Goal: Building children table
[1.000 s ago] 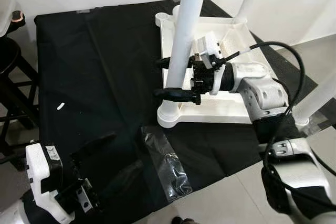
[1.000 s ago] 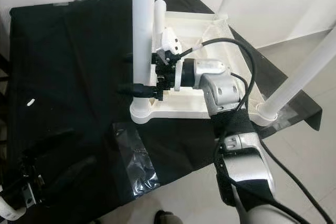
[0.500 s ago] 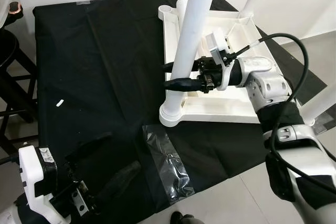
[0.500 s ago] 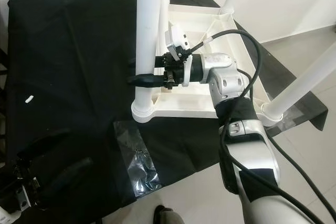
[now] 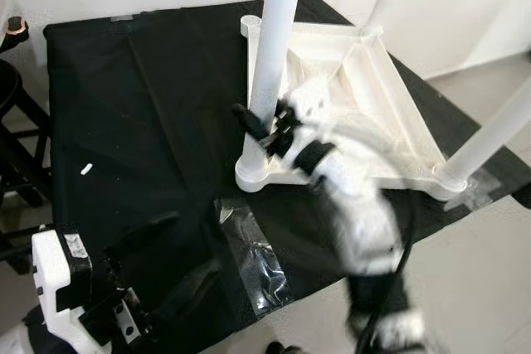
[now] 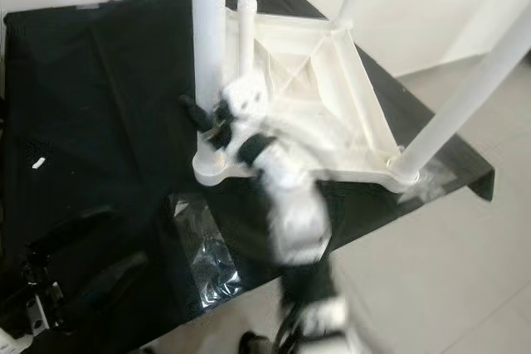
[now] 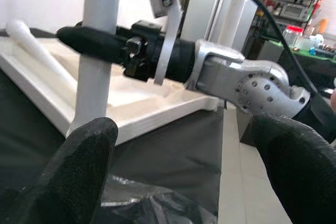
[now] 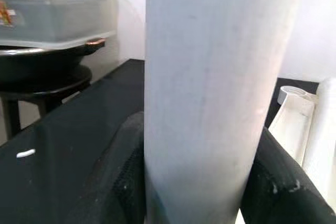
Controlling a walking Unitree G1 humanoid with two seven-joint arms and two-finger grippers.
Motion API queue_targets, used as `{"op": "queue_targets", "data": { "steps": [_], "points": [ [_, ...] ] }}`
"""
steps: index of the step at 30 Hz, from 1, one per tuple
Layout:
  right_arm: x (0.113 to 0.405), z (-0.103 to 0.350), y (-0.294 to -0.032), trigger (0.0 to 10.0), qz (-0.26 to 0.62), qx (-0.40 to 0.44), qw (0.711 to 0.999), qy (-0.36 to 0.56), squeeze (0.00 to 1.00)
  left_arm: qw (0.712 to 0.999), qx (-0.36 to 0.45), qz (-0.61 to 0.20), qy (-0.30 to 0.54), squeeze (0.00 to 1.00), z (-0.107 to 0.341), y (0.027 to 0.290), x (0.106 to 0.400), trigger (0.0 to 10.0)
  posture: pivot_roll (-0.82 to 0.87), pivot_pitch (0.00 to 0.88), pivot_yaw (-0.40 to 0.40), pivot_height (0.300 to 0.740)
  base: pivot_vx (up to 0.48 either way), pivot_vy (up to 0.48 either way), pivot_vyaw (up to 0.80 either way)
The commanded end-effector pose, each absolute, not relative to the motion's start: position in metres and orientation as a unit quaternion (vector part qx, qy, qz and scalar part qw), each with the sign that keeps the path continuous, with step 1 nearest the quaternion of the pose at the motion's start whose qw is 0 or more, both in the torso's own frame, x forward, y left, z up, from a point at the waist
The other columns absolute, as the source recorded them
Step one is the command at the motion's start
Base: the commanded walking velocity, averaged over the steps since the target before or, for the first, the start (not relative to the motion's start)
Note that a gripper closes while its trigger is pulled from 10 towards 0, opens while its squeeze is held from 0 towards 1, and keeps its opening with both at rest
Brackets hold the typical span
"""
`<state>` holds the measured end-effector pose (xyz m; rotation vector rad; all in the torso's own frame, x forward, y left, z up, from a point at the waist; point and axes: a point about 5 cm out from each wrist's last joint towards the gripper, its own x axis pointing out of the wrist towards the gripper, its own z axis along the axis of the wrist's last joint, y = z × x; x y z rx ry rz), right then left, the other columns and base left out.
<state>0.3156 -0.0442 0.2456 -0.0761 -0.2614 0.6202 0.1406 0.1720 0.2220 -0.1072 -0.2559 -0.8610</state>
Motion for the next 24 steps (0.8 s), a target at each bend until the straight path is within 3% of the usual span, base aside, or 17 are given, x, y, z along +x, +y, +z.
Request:
{"op": "queue_targets", "data": {
  "steps": [1, 8, 9, 16, 17, 19, 21, 24],
  "points": [
    [0.322, 0.22, -0.024, 0.0, 0.312, -0.042, 0.947, -0.057, 0.0, 0.899, -0.056, -0.42, -0.108, 0.0, 0.217, 0.171, 0.142, 10.0, 0.14, 0.23, -0.104, 0.74, 0.0, 0.0, 0.0],
    [0.33, 0.231, -0.019, 0.0, 0.317, -0.042, 0.944, -0.077, 0.0, 0.899, -0.054, -0.42, -0.112, 0.0, 0.217, 0.171, 0.144, 10.0, 0.15, 0.219, -0.109, 0.74, 0.0, 0.0, 0.0],
    [0.33, 0.234, -0.019, 10.0, 0.309, -0.042, 0.947, -0.08, 0.0, 0.899, -0.052, -0.419, -0.114, 0.0, 0.218, 0.172, 0.145, 10.0, 0.15, 0.216, -0.11, 0.74, 0.0, 0.0, 0.0],
    [0.33, 0.248, -0.022, 10.0, 0.343, -0.052, 0.932, -0.101, 0.0, 0.899, -0.05, -0.419, -0.115, 0.0, 0.218, 0.172, 0.145, 10.0, 0.14, 0.215, -0.109, 0.74, 0.0, 0.0, 0.0],
    [0.329, 0.249, -0.023, 10.0, 0.354, -0.056, 0.928, -0.101, 1.0, 0.899, -0.05, -0.42, -0.115, 0.0, 0.218, 0.172, 0.145, 10.0, 0.15, 0.218, -0.11, 0.74, 0.0, 0.0, 0.0],
    [0.329, 0.252, -0.024, 10.0, 0.378, -0.055, 0.918, -0.106, 1.0, 0.899, -0.05, -0.42, -0.114, 0.0, 0.218, 0.171, 0.145, 10.0, 0.15, 0.219, -0.112, 0.74, 0.0, 0.0, 0.0],
    [0.341, 0.26, -0.036, 10.0, 0.434, -0.087, 0.888, -0.123, 1.0, 0.899, -0.051, -0.419, -0.114, 0.0, 0.218, 0.171, 0.144, 10.0, 0.16, 0.223, -0.116, 0.74, 0.0, 0.0, 0.0],
    [0.348, 0.262, -0.041, 10.0, 0.453, -0.101, 0.878, -0.12, 1.0, 0.899, -0.051, -0.419, -0.113, 0.0, 0.218, 0.17, 0.143, 10.0, 0.16, 0.227, -0.12, 0.74, 0.0, 0.0, 0.0]
  ]
}}
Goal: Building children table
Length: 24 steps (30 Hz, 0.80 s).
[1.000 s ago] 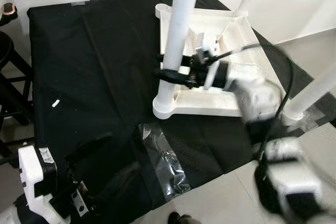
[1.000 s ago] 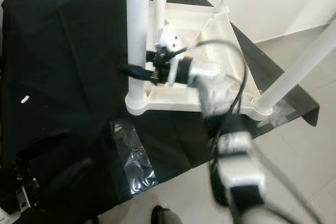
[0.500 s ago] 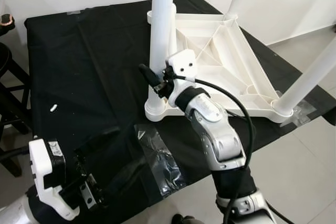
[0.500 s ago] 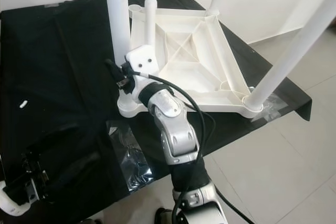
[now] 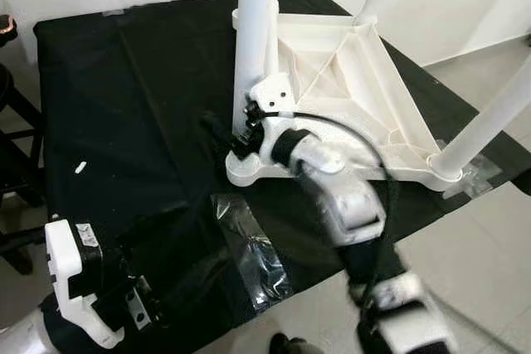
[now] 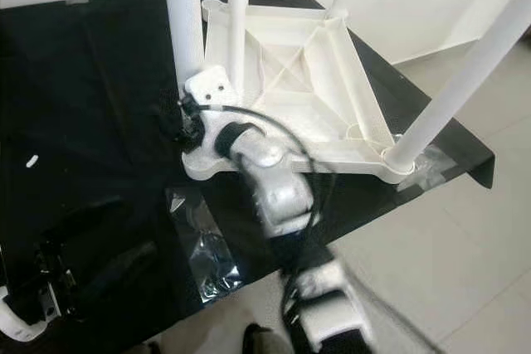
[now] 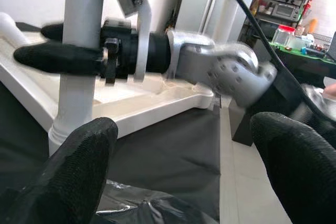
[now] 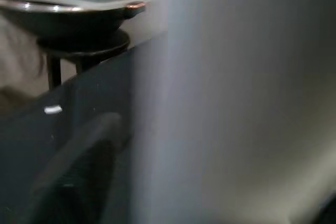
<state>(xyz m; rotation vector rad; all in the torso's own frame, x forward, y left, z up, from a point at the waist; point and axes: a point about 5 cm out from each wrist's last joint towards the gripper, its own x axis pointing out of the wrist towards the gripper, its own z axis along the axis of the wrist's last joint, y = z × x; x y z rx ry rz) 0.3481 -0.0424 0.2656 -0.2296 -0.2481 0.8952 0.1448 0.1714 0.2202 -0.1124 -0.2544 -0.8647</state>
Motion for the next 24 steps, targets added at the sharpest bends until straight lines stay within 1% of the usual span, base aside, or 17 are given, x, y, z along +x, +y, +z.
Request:
{"op": "queue_targets", "data": {
  "steps": [1, 2, 3, 4, 5, 6, 7, 8, 9, 12, 13, 14, 16, 19, 21, 23, 24],
  "points": [
    [0.349, 0.262, -0.042, 10.0, 0.467, -0.109, 0.869, -0.118, 1.0, 0.899, -0.052, -0.419, -0.112, 0.0, 0.218, 0.17, 0.143, 10.0, 0.17, 0.228, -0.119, 0.74, 0.0, 0.0, 0.0],
    [0.349, 0.262, -0.042, 10.0, 0.467, -0.109, 0.869, -0.118, 1.0, 0.899, -0.052, -0.419, -0.112, 0.0, 0.218, 0.17, 0.143, 10.0, 0.17, 0.228, -0.119, 0.74, 0.0, 0.0, 0.0],
    [0.35, 0.262, -0.043, 10.0, 0.479, -0.117, 0.861, -0.121, 1.0, 0.9, -0.052, -0.419, -0.112, 0.0, 0.217, 0.17, 0.142, 10.0, 0.17, 0.228, -0.12, 0.74, 0.0, 0.0, 0.0],
    [0.352, 0.262, -0.044, 10.0, 0.489, -0.119, 0.855, -0.121, 0.95, 0.9, -0.052, -0.419, -0.111, 0.0, 0.217, 0.17, 0.142, 10.0, 0.17, 0.23, -0.121, 0.74, 0.0, 0.0, 0.0],
    [0.356, 0.261, -0.045, 10.0, 0.496, -0.126, 0.851, -0.119, 0.22, 0.9, -0.052, -0.419, -0.111, 0.0, 0.217, 0.169, 0.141, 10.0, 0.17, 0.231, -0.125, 0.74, 0.0, 0.0, 0.0],
    [0.356, 0.261, -0.045, 10.0, 0.496, -0.126, 0.851, -0.119, 0.22, 0.9, -0.052, -0.419, -0.111, 0.0, 0.217, 0.169, 0.141, 10.0, 0.17, 0.231, -0.125, 0.74, 0.0, 0.0, 0.0],
    [0.361, 0.26, -0.046, 10.0, 0.503, -0.129, 0.847, -0.116, 0.04, 0.9, -0.052, -0.418, -0.11, 0.0, 0.218, 0.169, 0.141, 10.0, 0.18, 0.232, -0.125, 0.74, 0.0, 0.0, 0.0],
    [0.361, 0.26, -0.046, 10.0, 0.503, -0.129, 0.847, -0.116, 0.04, 0.9, -0.052, -0.418, -0.11, 0.0, 0.218, 0.169, 0.141, 10.0, 0.18, 0.232, -0.125, 0.74, 0.0, 0.0, 0.0],
    [0.362, 0.259, -0.046, 10.0, 0.522, -0.133, 0.835, -0.113, 0.0, 0.9, -0.052, -0.418, -0.11, 0.0, 0.218, 0.169, 0.14, 10.0, 0.18, 0.236, -0.128, 0.74, 0.0, 0.0, 0.0],
    [0.365, 0.259, -0.048, 10.0, 0.567, -0.158, 0.802, -0.104, 0.0, 0.902, -0.051, -0.414, -0.108, 0.0, 0.219, 0.17, 0.138, 10.0, 0.2, 0.244, -0.131, 0.74, 0.0, 0.0, 0.0],
    [0.365, 0.259, -0.048, 10.0, 0.567, -0.158, 0.802, -0.104, 0.0, 0.902, -0.051, -0.414, -0.108, 0.0, 0.219, 0.17, 0.138, 10.0, 0.2, 0.244, -0.131, 0.74, 0.0, 0.0, 0.0],
    [0.369, 0.263, -0.051, 10.0, 0.579, -0.163, 0.792, -0.105, 0.0, 0.903, -0.05, -0.412, -0.108, 0.0, 0.219, 0.171, 0.136, 10.0, 0.2, 0.252, -0.133, 0.74, 0.0, 0.0, 0.0],
    [0.37, 0.267, -0.053, 10.0, 0.582, -0.16, 0.79, -0.107, 0.0, 0.903, -0.05, -0.412, -0.107, 0.0, 0.219, 0.171, 0.136, 10.0, 0.2, 0.252, -0.133, 0.74, 0.0, 0.0, 0.0],
    [0.372, 0.271, -0.056, 10.0, 0.594, -0.157, 0.782, -0.109, 0.0, 0.904, -0.05, -0.412, -0.106, 0.0, 0.219, 0.171, 0.134, 10.0, 0.2, 0.261, -0.134, 0.74, 0.0, 0.0, 0.0],
    [0.374, 0.272, -0.058, 10.0, 0.608, -0.159, 0.771, -0.107, 0.0, 0.904, -0.051, -0.411, -0.104, 0.0, 0.219, 0.171, 0.133, 10.0, 0.2, 0.265, -0.135, 0.74, 0.0, 0.0, 0.0],
    [0.374, 0.272, -0.059, 10.0, 0.612, -0.16, 0.767, -0.106, 0.0, 0.904, -0.051, -0.411, -0.103, 0.0, 0.219, 0.171, 0.133, 10.0, 0.2, 0.265, -0.135, 0.74, 0.0, 0.0, 0.0],
    [0.374, 0.273, -0.059, 9.8, 0.618, -0.16, 0.763, -0.105, 0.0, 0.905, -0.051, -0.41, -0.102, 0.0, 0.219, 0.171, 0.132, 10.0, 0.21, 0.269, -0.136, 0.74, 0.0, 0.0, 0.0]
  ]
}}
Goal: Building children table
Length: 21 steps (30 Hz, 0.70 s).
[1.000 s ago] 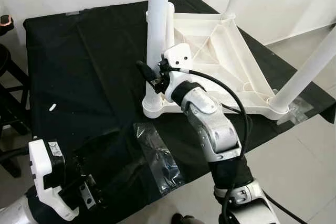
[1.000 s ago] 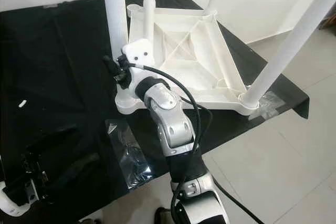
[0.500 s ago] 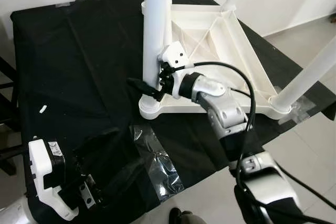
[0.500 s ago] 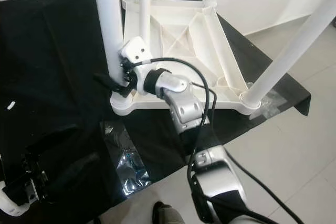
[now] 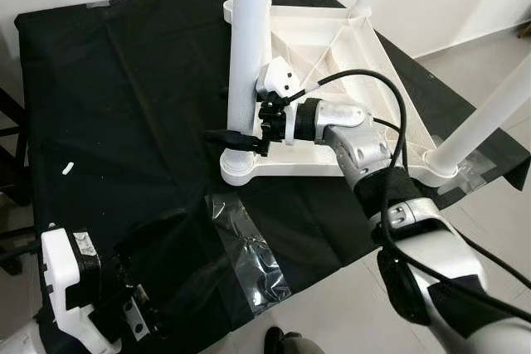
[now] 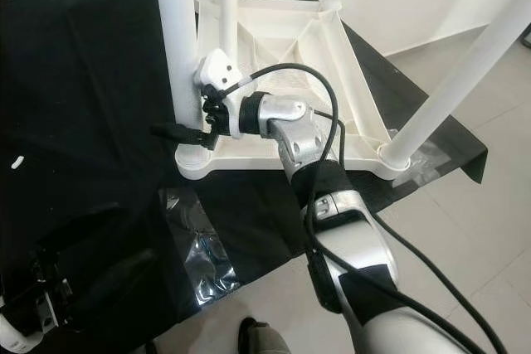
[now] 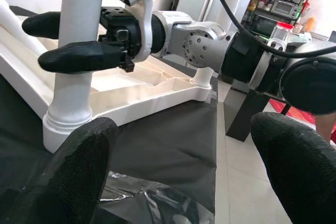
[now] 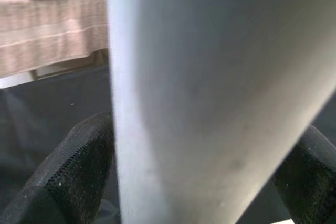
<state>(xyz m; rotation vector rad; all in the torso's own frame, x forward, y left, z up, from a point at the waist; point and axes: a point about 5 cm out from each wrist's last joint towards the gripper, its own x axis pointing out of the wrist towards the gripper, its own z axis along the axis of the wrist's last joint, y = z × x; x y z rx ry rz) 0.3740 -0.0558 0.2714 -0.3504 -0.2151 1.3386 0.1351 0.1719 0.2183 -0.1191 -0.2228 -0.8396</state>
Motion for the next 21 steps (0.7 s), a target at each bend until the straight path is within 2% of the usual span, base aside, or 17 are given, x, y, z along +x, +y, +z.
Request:
{"op": "queue_targets", "data": {
  "steps": [1, 7, 13, 14, 16, 17, 18, 19, 20, 21],
  "points": [
    [0.374, 0.272, -0.06, 0.0, 0.625, -0.161, 0.757, -0.103, 0.0, 0.905, -0.05, -0.41, -0.102, 0.0, 0.219, 0.171, 0.132, 10.0, 0.21, 0.271, -0.136, 0.74, 0.0, 0.0, 0.0],
    [0.375, 0.271, -0.061, 0.0, 0.648, -0.152, 0.74, -0.102, 0.0, 0.907, -0.05, -0.407, -0.099, 0.0, 0.22, 0.172, 0.131, 10.0, 0.21, 0.275, -0.137, 0.74, 0.0, 0.0, 0.0],
    [0.378, 0.269, -0.064, 0.0, 0.635, -0.135, 0.752, -0.109, 0.0, 0.907, -0.05, -0.407, -0.1, 0.0, 0.219, 0.171, 0.131, 10.0, 0.2, 0.27, -0.139, 0.74, 0.0, 0.0, 0.0],
    [0.379, 0.268, -0.065, 0.0, 0.623, -0.126, 0.764, -0.112, 0.0, 0.906, -0.05, -0.407, -0.1, 0.0, 0.219, 0.171, 0.131, 10.0, 0.2, 0.27, -0.139, 0.74, 0.0, 0.0, 0.0],
    [0.384, 0.257, -0.066, 0.0, 0.559, -0.102, 0.816, -0.107, 0.0, 0.906, -0.051, -0.408, -0.101, 0.0, 0.219, 0.171, 0.131, 10.0, 0.18, 0.266, -0.143, 0.74, 0.0, 0.0, 0.0],
    [0.384, 0.257, -0.066, 0.0, 0.559, -0.102, 0.816, -0.107, 0.0, 0.906, -0.051, -0.408, -0.101, 0.0, 0.219, 0.171, 0.131, 10.0, 0.18, 0.266, -0.143, 0.74, 0.0, 0.0, 0.0],
    [0.387, 0.249, -0.065, 0.0, 0.514, -0.081, 0.848, -0.097, 0.0, 0.906, -0.052, -0.408, -0.101, 0.0, 0.219, 0.171, 0.131, 10.0, 0.18, 0.266, -0.142, 0.74, 0.0, 0.0, 0.0],
    [0.387, 0.234, -0.06, 0.0, 0.418, -0.046, 0.903, -0.082, 0.0, 0.906, -0.052, -0.408, -0.101, 0.0, 0.219, 0.171, 0.131, 10.0, 0.18, 0.266, -0.142, 0.74, 0.0, 0.0, 0.0],
    [0.387, 0.234, -0.06, 0.0, 0.418, -0.046, 0.903, -0.082, 0.0, 0.906, -0.052, -0.408, -0.101, 0.0, 0.219, 0.171, 0.131, 10.0, 0.18, 0.266, -0.142, 0.74, 0.0, 0.0, 0.0],
    [0.387, 0.224, -0.06, 0.0, 0.348, -0.024, 0.934, -0.069, 0.0, 0.906, -0.052, -0.408, -0.101, 0.0, 0.219, 0.171, 0.132, 10.0, 0.18, 0.267, -0.141, 0.74, 0.0, 0.0, 0.0]
  ]
}}
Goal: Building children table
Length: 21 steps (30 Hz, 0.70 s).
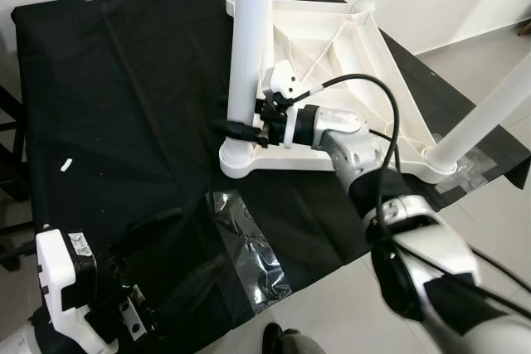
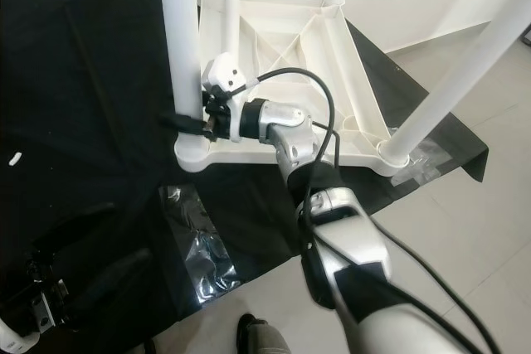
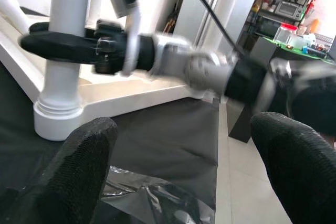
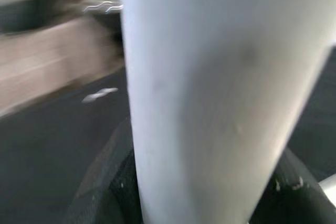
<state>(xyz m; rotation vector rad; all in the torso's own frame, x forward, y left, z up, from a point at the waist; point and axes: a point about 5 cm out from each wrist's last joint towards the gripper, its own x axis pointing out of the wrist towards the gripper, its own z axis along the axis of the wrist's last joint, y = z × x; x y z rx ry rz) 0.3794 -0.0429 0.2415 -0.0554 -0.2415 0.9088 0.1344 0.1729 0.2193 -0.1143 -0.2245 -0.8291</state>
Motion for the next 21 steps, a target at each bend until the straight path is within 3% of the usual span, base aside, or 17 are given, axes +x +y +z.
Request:
{"op": "queue_targets", "data": {
  "steps": [1, 2, 3, 6, 14, 15, 16, 17, 18, 21],
  "points": [
    [0.366, 0.202, -0.047, 0.0, 0.298, -0.002, 0.953, -0.045, 0.0, 0.906, -0.052, -0.408, -0.102, 0.0, 0.219, 0.171, 0.132, 10.0, 0.18, 0.27, -0.137, 0.74, 0.0, 0.0, 0.0],
    [0.366, 0.202, -0.047, 0.0, 0.298, -0.002, 0.953, -0.045, 0.0, 0.906, -0.052, -0.408, -0.102, 0.0, 0.219, 0.171, 0.132, 10.0, 0.18, 0.27, -0.137, 0.74, 0.0, 0.0, 0.0],
    [0.342, 0.19, -0.032, 0.0, 0.278, 0.014, 0.96, -0.031, 0.0, 0.906, -0.052, -0.408, -0.102, 0.0, 0.219, 0.172, 0.133, 10.0, 0.17, 0.267, -0.128, 0.74, 0.0, 0.0, 0.0],
    [0.318, 0.19, -0.01, 0.0, 0.28, 0.039, 0.959, -0.027, 0.0, 0.904, -0.053, -0.412, -0.105, 0.0, 0.219, 0.171, 0.136, 10.0, 0.16, 0.254, -0.118, 0.74, 0.0, 0.0, 0.0],
    [0.329, 0.218, 0.012, 0.0, 0.32, 0.053, 0.944, -0.065, 0.0, 0.899, -0.048, -0.419, -0.115, 0.0, 0.22, 0.17, 0.142, 10.0, 0.17, 0.226, -0.123, 0.74, 0.0, 0.0, 0.0],
    [0.33, 0.221, 0.013, 2.2, 0.327, 0.053, 0.941, -0.067, 0.0, 0.9, -0.047, -0.419, -0.116, 0.0, 0.221, 0.17, 0.143, 10.0, 0.17, 0.224, -0.123, 0.74, 0.0, 0.0, 0.0],
    [0.33, 0.221, 0.013, 2.2, 0.327, 0.053, 0.941, -0.067, 0.0, 0.9, -0.047, -0.419, -0.116, 0.0, 0.221, 0.17, 0.143, 10.0, 0.17, 0.224, -0.123, 0.74, 0.0, 0.0, 0.0],
    [0.329, 0.223, 0.013, 9.2, 0.323, 0.053, 0.943, -0.065, 0.0, 0.9, -0.046, -0.418, -0.116, 0.0, 0.221, 0.171, 0.143, 10.0, 0.17, 0.223, -0.123, 0.74, 0.0, 0.0, 0.0],
    [0.328, 0.225, 0.014, 10.0, 0.326, 0.051, 0.942, -0.064, 0.0, 0.9, -0.046, -0.418, -0.117, 0.0, 0.221, 0.171, 0.143, 10.0, 0.17, 0.223, -0.123, 0.74, 0.0, 0.0, 0.0],
    [0.323, 0.23, 0.009, 10.0, 0.336, 0.043, 0.94, -0.05, 0.0, 0.899, -0.047, -0.419, -0.117, 0.0, 0.22, 0.17, 0.143, 10.0, 0.16, 0.225, -0.125, 0.74, 0.0, 0.0, 0.0]
  ]
}}
